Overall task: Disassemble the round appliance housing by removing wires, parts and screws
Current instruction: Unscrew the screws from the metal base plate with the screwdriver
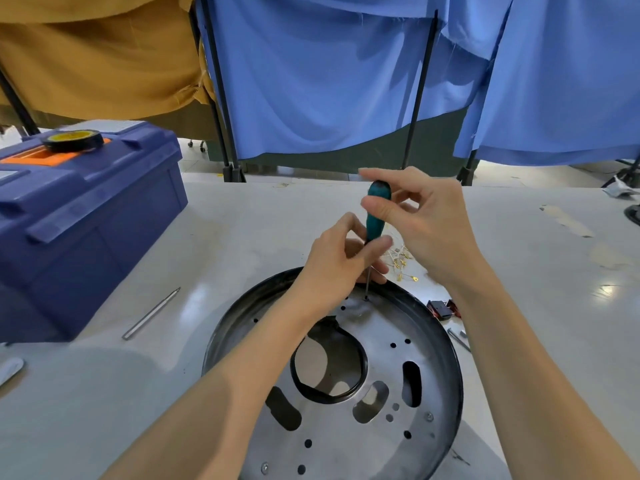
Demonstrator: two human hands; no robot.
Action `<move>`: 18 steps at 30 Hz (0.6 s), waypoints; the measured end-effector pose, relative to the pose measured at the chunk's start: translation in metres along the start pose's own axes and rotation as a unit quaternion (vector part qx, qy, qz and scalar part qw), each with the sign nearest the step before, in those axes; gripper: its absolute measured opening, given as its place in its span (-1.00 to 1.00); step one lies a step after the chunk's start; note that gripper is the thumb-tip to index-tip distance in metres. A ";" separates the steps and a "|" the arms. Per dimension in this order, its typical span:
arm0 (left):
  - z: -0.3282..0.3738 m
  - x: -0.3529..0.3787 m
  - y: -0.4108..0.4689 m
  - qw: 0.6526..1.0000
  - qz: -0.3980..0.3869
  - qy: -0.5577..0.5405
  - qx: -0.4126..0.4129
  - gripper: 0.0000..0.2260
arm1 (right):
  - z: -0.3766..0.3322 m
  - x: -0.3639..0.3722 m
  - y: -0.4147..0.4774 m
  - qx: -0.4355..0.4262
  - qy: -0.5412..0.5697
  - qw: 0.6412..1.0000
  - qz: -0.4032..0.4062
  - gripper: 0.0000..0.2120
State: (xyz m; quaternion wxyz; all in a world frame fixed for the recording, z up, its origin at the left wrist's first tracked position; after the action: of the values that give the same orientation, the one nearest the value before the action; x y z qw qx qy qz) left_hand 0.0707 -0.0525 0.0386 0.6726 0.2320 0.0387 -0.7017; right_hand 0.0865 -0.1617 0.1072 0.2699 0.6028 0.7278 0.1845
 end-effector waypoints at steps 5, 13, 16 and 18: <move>0.000 0.004 0.001 0.998 -0.005 0.052 0.019 -0.87 | 0.005 -0.008 0.001 0.023 0.032 0.999 -0.022 -0.70; -0.001 -0.002 0.001 0.998 0.020 0.050 0.022 -0.80 | 0.001 -0.001 0.000 0.003 0.003 1.000 0.000 -0.73; 0.002 0.003 0.001 0.996 -0.004 0.084 0.035 -0.85 | 0.001 -0.005 0.000 0.005 -0.004 1.000 0.009 -0.68; 0.001 0.004 0.001 0.996 -0.005 0.088 0.034 -0.87 | 0.001 -0.005 0.000 0.017 -0.002 1.000 -0.010 -0.67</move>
State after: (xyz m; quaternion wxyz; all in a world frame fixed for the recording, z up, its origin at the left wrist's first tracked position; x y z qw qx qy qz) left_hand 0.0718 -0.0564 0.0388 0.6550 0.3154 0.0755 -0.6825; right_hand 0.0883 -0.1665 0.1074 0.2629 0.6000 0.7366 0.1681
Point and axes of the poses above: each hand's wrist, its own y-axis towards the middle knuckle, its own x-axis out of the palm, z = x × y, the point moved 7 cm from there along y, towards the middle knuckle, and after that the axes turned 10 degrees about y, right-handed, at the moved point
